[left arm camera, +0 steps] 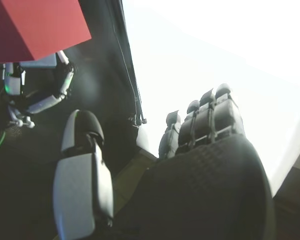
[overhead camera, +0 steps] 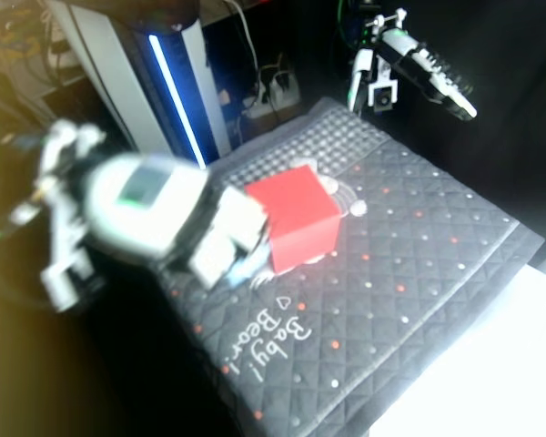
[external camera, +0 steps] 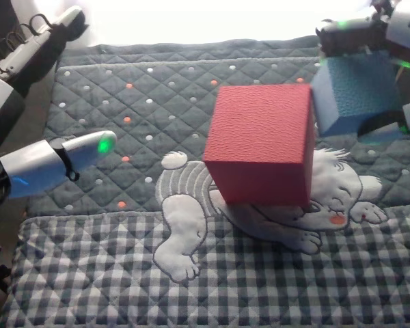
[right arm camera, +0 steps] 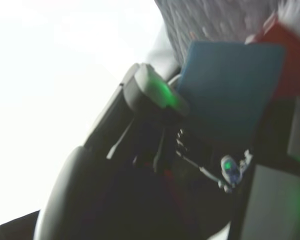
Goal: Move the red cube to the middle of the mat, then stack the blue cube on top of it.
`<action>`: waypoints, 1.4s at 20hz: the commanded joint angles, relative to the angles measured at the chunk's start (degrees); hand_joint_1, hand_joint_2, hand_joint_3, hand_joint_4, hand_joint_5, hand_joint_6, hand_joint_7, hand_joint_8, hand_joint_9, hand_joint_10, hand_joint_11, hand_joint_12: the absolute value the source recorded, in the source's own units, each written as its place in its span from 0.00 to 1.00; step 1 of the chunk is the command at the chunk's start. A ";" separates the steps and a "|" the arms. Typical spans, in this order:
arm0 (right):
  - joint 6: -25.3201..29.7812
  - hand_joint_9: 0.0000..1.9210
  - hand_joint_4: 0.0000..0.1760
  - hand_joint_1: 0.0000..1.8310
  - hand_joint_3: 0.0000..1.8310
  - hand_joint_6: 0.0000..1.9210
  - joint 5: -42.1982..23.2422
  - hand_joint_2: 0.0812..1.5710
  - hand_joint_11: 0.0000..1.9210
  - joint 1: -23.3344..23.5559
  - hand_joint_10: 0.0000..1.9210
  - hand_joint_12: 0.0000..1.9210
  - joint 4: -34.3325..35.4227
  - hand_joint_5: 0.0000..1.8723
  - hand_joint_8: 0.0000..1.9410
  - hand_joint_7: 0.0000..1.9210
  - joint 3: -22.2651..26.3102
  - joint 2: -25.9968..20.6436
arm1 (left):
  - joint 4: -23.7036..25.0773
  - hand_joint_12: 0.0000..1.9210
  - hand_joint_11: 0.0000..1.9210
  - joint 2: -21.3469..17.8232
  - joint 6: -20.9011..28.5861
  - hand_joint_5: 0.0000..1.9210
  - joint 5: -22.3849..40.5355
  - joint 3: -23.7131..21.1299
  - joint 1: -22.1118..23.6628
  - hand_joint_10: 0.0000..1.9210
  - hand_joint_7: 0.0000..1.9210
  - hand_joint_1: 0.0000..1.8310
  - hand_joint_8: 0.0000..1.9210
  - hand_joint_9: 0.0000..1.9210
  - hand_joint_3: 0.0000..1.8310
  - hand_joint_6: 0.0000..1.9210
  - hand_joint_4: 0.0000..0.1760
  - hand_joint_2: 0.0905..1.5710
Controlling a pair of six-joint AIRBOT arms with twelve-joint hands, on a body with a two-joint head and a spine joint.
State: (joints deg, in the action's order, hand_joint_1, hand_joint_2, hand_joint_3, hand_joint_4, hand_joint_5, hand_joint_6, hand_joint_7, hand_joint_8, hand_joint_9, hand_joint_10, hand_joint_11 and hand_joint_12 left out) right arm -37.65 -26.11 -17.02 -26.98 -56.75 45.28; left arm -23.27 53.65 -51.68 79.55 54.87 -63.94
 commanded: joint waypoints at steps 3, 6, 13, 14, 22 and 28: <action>0.73 0.63 0.00 0.81 0.05 1.00 -7.07 0.74 0.62 4.63 1.00 1.00 -2.15 0.59 1.00 0.60 0.71 -0.77 | 0.35 0.00 0.00 -0.30 0.22 0.00 8.20 0.45 -0.65 0.00 0.00 0.38 0.00 0.00 0.00 0.00 0.84 0.65; 0.69 0.60 0.00 0.79 0.24 1.00 -8.95 0.67 0.62 5.77 1.00 1.00 -2.90 0.44 1.00 0.56 1.52 -1.82 | -0.01 0.00 0.00 -0.26 0.22 0.00 8.26 0.52 -0.81 0.00 0.00 0.39 0.00 0.00 0.00 0.00 0.73 0.65; 0.69 0.60 0.00 0.73 0.58 1.00 -9.59 0.51 0.63 7.56 1.00 1.00 -4.20 0.36 1.00 0.38 2.41 -3.09 | -0.36 0.00 0.00 -0.21 0.25 0.00 8.52 0.44 -1.19 0.00 0.00 0.41 0.00 0.00 0.00 0.00 0.66 0.66; 0.69 0.59 0.00 0.65 0.50 0.93 -9.62 0.58 0.62 7.91 1.00 1.00 -4.50 0.28 1.00 0.40 2.53 -2.89 | -0.38 0.00 0.00 -0.18 0.25 0.00 8.52 0.44 -1.19 0.00 0.00 0.40 0.00 0.00 0.00 0.00 0.63 0.66; 11.87 0.65 0.98 0.80 0.14 1.00 -5.32 0.72 0.63 6.78 1.00 1.00 -14.98 0.67 1.00 0.63 -1.95 5.77 | -0.74 0.00 0.00 0.14 0.33 0.00 8.07 0.33 -1.19 0.00 0.00 0.40 0.00 0.00 0.00 0.00 0.69 0.68; 13.12 0.02 0.00 0.24 0.05 0.45 0.15 0.85 0.04 6.31 0.72 0.95 -16.72 0.01 0.33 0.01 -5.28 9.82 | -0.77 0.00 0.00 0.17 0.34 0.00 7.95 0.34 -1.20 0.00 0.00 0.41 0.00 0.00 0.00 0.00 0.87 0.67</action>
State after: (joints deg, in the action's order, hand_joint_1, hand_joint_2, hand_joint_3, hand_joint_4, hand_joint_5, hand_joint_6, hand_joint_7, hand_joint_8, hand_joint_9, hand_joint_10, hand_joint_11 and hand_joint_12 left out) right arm -24.23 -21.82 -11.07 -45.32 -62.19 55.53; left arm -25.08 53.71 -51.64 80.75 55.02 -65.41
